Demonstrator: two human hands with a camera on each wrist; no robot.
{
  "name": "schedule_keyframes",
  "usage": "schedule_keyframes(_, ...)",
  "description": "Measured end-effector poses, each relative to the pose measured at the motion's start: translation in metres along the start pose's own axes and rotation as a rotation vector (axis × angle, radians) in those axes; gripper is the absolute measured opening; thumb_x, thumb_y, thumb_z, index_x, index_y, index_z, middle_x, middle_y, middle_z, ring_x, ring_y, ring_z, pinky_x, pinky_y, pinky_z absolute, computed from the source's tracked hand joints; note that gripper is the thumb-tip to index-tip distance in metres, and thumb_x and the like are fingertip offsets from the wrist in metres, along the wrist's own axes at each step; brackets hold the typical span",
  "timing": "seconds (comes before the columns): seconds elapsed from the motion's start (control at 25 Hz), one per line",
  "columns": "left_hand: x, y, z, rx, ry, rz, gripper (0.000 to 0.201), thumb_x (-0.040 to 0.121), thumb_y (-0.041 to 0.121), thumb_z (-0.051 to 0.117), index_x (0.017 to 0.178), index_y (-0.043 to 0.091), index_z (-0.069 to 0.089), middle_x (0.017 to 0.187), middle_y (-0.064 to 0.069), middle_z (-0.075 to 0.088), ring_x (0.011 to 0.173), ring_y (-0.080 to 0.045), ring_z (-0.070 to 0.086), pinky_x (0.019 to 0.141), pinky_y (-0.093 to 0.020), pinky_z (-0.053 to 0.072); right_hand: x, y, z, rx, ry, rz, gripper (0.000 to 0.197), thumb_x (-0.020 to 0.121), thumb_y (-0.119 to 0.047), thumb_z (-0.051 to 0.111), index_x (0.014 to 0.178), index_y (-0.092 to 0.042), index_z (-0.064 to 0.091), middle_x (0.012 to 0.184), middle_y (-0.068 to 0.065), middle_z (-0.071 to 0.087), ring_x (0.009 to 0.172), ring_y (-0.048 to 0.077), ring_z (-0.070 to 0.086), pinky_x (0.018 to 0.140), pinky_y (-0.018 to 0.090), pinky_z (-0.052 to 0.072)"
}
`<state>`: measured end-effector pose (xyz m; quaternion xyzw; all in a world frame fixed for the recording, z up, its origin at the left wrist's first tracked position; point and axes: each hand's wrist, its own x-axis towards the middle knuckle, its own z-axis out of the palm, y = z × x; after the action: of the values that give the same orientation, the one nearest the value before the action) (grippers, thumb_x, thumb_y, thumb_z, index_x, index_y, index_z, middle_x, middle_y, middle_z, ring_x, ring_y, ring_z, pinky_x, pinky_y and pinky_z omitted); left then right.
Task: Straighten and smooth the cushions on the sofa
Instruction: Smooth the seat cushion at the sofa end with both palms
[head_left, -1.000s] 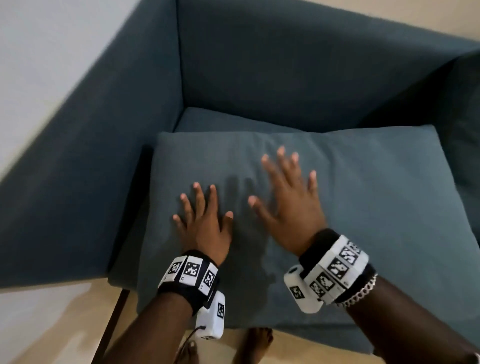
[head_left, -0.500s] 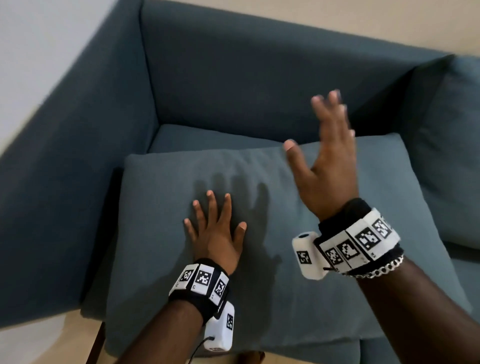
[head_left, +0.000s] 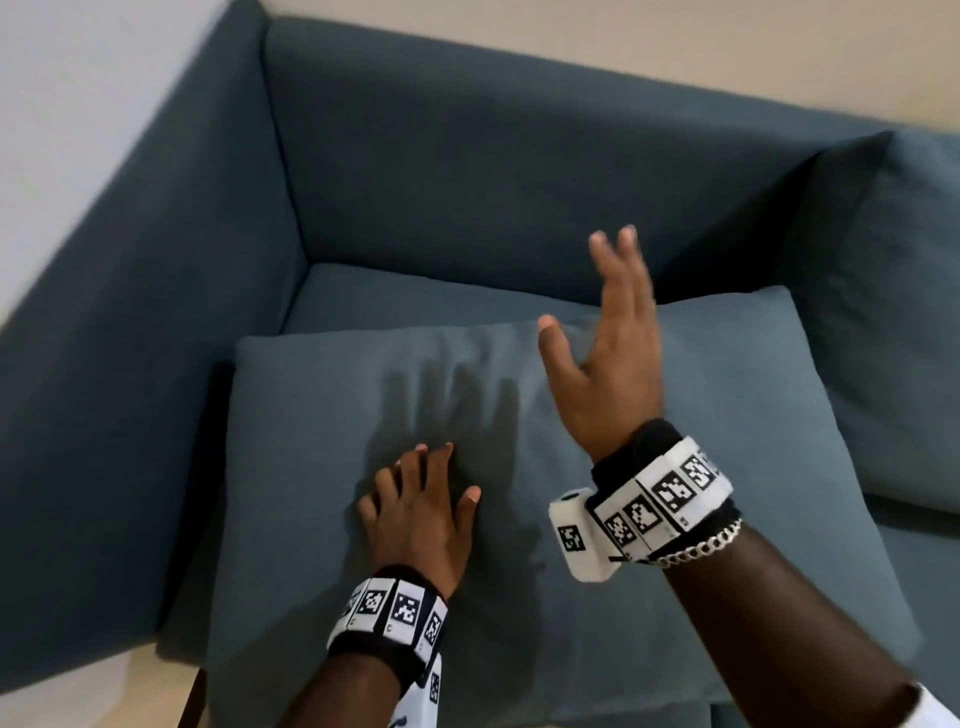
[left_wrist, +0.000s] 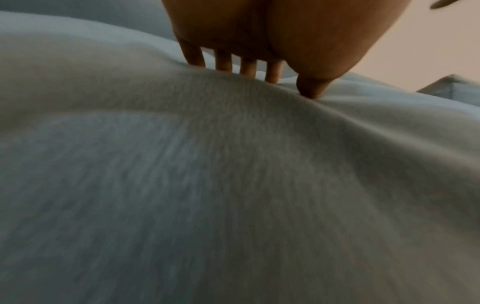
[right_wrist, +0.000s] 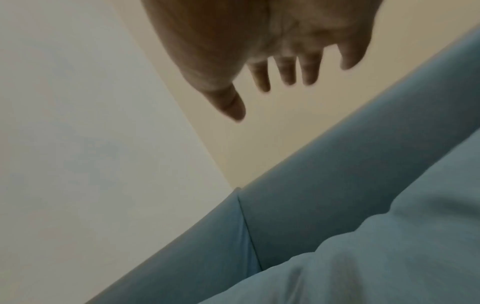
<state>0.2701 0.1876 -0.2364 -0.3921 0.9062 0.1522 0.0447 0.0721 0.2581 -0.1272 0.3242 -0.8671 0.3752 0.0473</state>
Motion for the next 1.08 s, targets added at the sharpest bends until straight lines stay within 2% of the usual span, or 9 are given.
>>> schedule_keyframes(0.2, 0.038, 0.005, -0.023, -0.112, 0.0, -0.027, 0.029, 0.086, 0.05, 0.066, 0.109, 0.035, 0.06, 0.114, -0.001, 0.054, 0.108, -0.03, 0.049, 0.085, -0.047, 0.041, -0.022, 0.016, 0.068, -0.648, -1.103, 0.032, 0.079, 0.104, -0.064, 0.029, 0.165, -0.028, -0.006, 0.173, 0.002, -0.016, 0.156, 0.024, -0.024, 0.125, 0.06, -0.009)
schedule_keyframes(0.28, 0.038, 0.003, -0.026, -0.169, 0.015, -0.018, 0.032, 0.089, 0.051, 0.06, 0.117, 0.035, 0.058, 0.122, 0.001, 0.053, 0.113, -0.027, 0.047, 0.089, -0.048, 0.042, 0.008, -0.002, 0.057, -0.414, -0.941, 0.089, 0.076, 0.103, -0.059, 0.039, 0.165, -0.03, 0.005, 0.174, -0.002, -0.009, 0.16, 0.022, -0.013, 0.127, 0.056, -0.007)
schedule_keyframes(0.4, 0.043, 0.007, -0.025, -0.205, 0.025, 0.069, 0.047, 0.09, 0.05, 0.044, 0.131, 0.03, 0.054, 0.142, -0.001, 0.051, 0.133, -0.028, 0.042, 0.107, -0.051, 0.037, 0.047, -0.016, 0.024, -0.089, -0.22, 0.048, 0.068, 0.101, -0.045, 0.053, 0.162, -0.029, 0.027, 0.174, -0.004, 0.007, 0.161, 0.02, -0.001, 0.128, 0.045, -0.002)
schedule_keyframes(0.44, 0.049, 0.01, -0.022, -0.194, 0.006, 0.1, 0.053, 0.091, 0.049, 0.041, 0.139, 0.027, 0.051, 0.151, -0.002, 0.046, 0.142, -0.028, 0.036, 0.115, -0.051, 0.028, 0.044, -0.004, 0.021, -0.199, -0.204, 0.027, 0.068, 0.101, -0.047, 0.048, 0.163, -0.029, 0.025, 0.174, -0.003, 0.007, 0.161, 0.022, -0.004, 0.129, 0.046, -0.003)
schedule_keyframes(0.6, 0.064, 0.036, -0.015, -0.126, -0.069, 0.27, 0.064, 0.096, 0.052, 0.033, 0.156, 0.03, 0.037, 0.169, -0.002, 0.022, 0.157, -0.029, 0.012, 0.125, -0.048, 0.006, -0.014, 0.067, 0.03, -0.673, -1.024, 0.104, 0.087, 0.086, -0.075, -0.008, 0.164, -0.037, -0.001, 0.174, -0.008, -0.009, 0.147, 0.011, -0.031, 0.127, 0.047, -0.012)
schedule_keyframes(0.8, 0.081, 0.075, -0.006, -0.099, -0.108, 0.357, 0.065, 0.1, 0.052, 0.027, 0.161, 0.028, 0.025, 0.171, -0.002, 0.011, 0.158, -0.032, 0.001, 0.125, -0.049, 0.003, 0.042, 0.065, -0.037, -0.28, -0.147, 0.177, 0.066, 0.102, -0.05, 0.048, 0.161, -0.031, 0.027, 0.172, -0.009, 0.005, 0.161, 0.019, -0.006, 0.125, 0.045, -0.008)
schedule_keyframes(0.84, 0.083, 0.082, -0.006, -0.085, -0.129, 0.339, 0.066, 0.098, 0.053, 0.028, 0.16, 0.028, 0.029, 0.171, -0.003, 0.013, 0.157, -0.034, 0.005, 0.124, -0.05, 0.004, 0.042, 0.082, -0.045, -0.397, -0.199, 0.182, 0.072, 0.102, -0.059, 0.037, 0.164, -0.029, 0.019, 0.173, -0.006, -0.002, 0.16, 0.021, -0.011, 0.127, 0.046, -0.01)
schedule_keyframes(0.96, 0.077, 0.104, -0.008, -0.04, -0.167, 0.338, 0.068, 0.093, 0.054, 0.034, 0.156, 0.028, 0.039, 0.168, -0.002, 0.023, 0.155, -0.035, 0.018, 0.121, -0.055, 0.009, 0.015, 0.139, -0.032, -0.736, -1.044, 0.183, 0.111, 0.07, -0.088, -0.029, 0.163, -0.03, -0.014, 0.172, -0.001, -0.02, 0.151, 0.019, -0.031, 0.127, 0.055, -0.011)
schedule_keyframes(1.08, 0.063, 0.119, -0.001, 0.01, -0.173, 0.406, 0.07, 0.093, 0.054, 0.036, 0.156, 0.025, 0.039, 0.167, -0.002, 0.028, 0.154, -0.034, 0.024, 0.119, -0.059, 0.013, 0.056, 0.139, -0.055, -0.555, -0.967, 0.122, 0.091, 0.092, -0.082, 0.02, 0.165, -0.029, 0.01, 0.174, -0.002, -0.006, 0.16, 0.019, -0.009, 0.129, 0.053, 0.001)
